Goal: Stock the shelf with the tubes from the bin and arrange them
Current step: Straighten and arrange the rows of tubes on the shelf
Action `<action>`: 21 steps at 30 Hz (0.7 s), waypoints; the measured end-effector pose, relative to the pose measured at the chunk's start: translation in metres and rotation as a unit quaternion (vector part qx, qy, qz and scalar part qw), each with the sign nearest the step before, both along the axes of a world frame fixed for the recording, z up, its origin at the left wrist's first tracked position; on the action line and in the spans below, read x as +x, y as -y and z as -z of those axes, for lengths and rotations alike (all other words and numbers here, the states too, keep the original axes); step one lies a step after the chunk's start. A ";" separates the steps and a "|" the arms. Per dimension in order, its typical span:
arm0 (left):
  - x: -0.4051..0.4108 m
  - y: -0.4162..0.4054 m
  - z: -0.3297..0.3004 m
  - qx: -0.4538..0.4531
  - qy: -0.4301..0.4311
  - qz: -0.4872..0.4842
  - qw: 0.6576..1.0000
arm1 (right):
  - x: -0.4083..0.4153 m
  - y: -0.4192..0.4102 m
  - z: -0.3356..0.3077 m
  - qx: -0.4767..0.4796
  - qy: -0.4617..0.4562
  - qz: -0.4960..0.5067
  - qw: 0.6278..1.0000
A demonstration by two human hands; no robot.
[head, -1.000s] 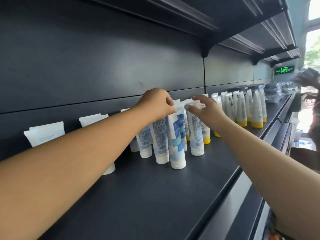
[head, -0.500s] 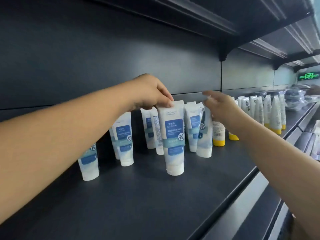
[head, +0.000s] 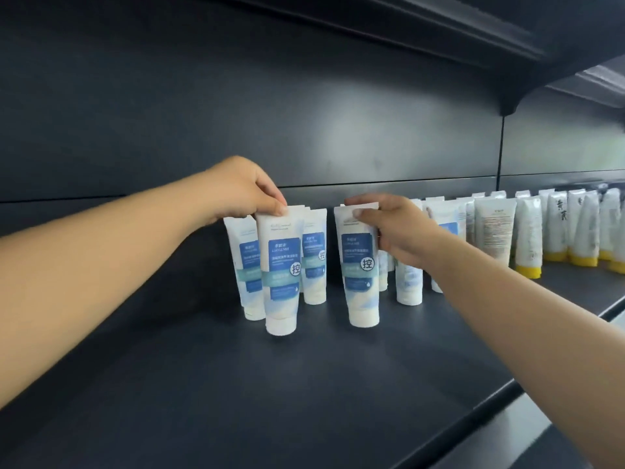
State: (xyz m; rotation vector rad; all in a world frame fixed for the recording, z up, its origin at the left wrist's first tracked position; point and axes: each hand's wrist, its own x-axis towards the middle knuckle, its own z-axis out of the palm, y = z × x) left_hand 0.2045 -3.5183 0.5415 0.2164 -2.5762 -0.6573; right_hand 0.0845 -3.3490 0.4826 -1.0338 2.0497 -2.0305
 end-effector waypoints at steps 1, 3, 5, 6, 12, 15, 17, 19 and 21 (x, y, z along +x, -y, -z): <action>0.000 0.005 0.002 0.004 -0.007 -0.013 1.000 | -0.003 0.004 0.000 -0.003 0.008 -0.008 1.000; 0.000 0.014 0.005 0.014 -0.017 -0.034 0.999 | -0.009 0.011 0.000 -0.013 0.036 -0.021 0.999; -0.002 0.021 0.008 0.017 -0.022 -0.046 0.999 | -0.015 0.017 0.000 -0.018 0.062 -0.047 0.997; -0.003 0.024 0.009 0.018 -0.021 -0.050 0.998 | -0.017 0.020 0.000 -0.017 0.073 -0.062 0.995; -0.005 0.034 0.015 0.026 -0.004 -0.054 0.998 | -0.031 0.037 0.002 -0.059 0.150 -0.141 0.977; -0.004 0.036 0.018 0.039 0.000 -0.058 0.998 | -0.035 0.044 0.004 -0.067 0.169 -0.166 0.969; -0.004 0.036 0.018 0.048 -0.001 -0.061 0.997 | -0.037 0.046 0.004 -0.064 0.169 -0.177 0.967; -0.004 0.035 0.019 0.049 -0.003 -0.063 0.997 | -0.039 0.047 0.002 -0.065 0.162 -0.184 0.967; -0.004 0.034 0.019 0.056 -0.004 -0.061 0.997 | -0.041 0.047 0.002 -0.073 0.160 -0.190 0.966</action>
